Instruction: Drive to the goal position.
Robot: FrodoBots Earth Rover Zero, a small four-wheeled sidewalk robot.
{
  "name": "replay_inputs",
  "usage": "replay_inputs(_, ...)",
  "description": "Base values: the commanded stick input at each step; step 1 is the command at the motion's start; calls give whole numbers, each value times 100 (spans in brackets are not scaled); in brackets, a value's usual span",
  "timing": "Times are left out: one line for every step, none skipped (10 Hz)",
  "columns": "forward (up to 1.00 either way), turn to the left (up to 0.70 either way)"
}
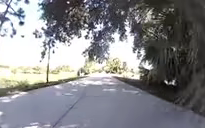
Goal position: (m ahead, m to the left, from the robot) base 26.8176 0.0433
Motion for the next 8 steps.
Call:
replay_inputs(85, 0)
replay_inputs(85, 0)
replay_inputs(85, 0)
replay_inputs(85, 0)
replay_inputs(85, 0)
replay_inputs(85, 0)
replay_inputs(85, 0)
replay_inputs(85, 0)
